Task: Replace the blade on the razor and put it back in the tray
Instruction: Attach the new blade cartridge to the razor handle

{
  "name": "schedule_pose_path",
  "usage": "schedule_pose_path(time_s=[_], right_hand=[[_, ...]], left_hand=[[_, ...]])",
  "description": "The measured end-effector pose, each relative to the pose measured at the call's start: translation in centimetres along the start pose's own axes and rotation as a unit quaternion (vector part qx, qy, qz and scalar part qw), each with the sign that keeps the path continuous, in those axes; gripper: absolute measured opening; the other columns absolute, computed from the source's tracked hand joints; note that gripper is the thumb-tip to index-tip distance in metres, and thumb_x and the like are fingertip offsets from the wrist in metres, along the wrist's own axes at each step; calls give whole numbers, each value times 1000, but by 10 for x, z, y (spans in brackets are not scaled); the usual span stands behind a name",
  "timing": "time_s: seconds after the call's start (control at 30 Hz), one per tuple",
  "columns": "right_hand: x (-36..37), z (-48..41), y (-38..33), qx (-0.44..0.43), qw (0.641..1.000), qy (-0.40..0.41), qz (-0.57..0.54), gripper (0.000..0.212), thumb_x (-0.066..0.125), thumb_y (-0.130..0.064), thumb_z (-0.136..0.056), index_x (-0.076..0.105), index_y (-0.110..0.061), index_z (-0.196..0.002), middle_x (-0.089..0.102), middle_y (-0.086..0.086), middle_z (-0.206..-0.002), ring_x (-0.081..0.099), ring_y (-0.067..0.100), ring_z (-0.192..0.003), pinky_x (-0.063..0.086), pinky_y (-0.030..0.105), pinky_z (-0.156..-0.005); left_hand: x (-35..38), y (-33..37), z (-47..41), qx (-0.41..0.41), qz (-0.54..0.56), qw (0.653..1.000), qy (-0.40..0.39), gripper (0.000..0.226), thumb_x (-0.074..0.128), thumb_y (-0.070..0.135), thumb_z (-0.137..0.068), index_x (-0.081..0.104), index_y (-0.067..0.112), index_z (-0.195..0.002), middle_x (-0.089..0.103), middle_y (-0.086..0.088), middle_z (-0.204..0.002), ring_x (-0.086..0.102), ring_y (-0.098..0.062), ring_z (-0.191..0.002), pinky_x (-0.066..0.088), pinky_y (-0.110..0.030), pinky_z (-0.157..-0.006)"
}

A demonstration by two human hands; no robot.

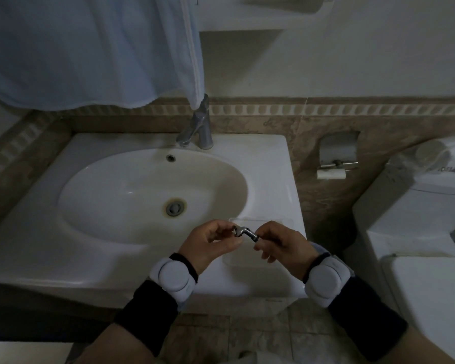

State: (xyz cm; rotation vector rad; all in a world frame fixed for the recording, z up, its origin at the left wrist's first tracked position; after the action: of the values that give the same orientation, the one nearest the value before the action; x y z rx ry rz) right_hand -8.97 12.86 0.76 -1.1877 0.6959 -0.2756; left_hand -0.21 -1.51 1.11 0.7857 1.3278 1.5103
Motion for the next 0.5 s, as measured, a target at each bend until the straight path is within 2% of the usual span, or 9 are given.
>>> schedule_pose_path(time_s=[0.13,0.27,0.33,0.4,0.5], right_hand=[[1,0,2,0,1000,-3,-14,27,56,-7,-87,51,-30,-74,60,-7,-72,57,3,-59,49,9,-53],[0,3,1,7,1000,-5,-10,22,55,-9,-87,52,-27,-76,58,-8,-73,57,4,-62,48,6,-52],[1,3,2,8,1000,-1,-11,24,56,-8,-87,52,-28,-74,59,-7,-74,57,4,-62,49,7,-53],[1,4,2,8,1000,3,-9,24,56,-8,-87,52,-28,-74,59,-5,-74,57,4,-61,49,8,-53],[1,5,2,10,1000,2,10,19,56,-9,-88,52,-25,-78,57,-7,-73,56,3,-61,48,6,-52]], left_hand=[[0,1,1,-14,21,1000,-9,19,64,-1,-77,62,16,-86,60,0,-81,58,-6,-72,47,-3,-61],[0,2,2,-19,43,999,-21,20,62,-5,-78,62,10,-92,61,0,-80,60,10,-60,48,-3,-56],[0,3,3,-18,35,999,-16,20,62,-5,-77,62,9,-92,61,1,-78,60,7,-60,45,-3,-49],[0,3,4,-18,32,999,-13,20,63,-5,-77,62,10,-90,60,0,-78,59,1,-65,45,-3,-50],[0,4,6,-20,20,1000,-9,19,63,-4,-77,62,9,-91,60,0,-76,58,7,-56,40,-3,-42]])
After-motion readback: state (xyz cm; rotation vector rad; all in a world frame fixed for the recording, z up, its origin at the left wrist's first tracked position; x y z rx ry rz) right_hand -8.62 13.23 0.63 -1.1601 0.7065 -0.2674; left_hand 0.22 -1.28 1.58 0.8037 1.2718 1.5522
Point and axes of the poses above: each hand's wrist, its own z-axis away from the middle knuckle, its own x-axis out of the palm, y = z × x, the point moved 2 cm from there along -z, towards the middle knuckle
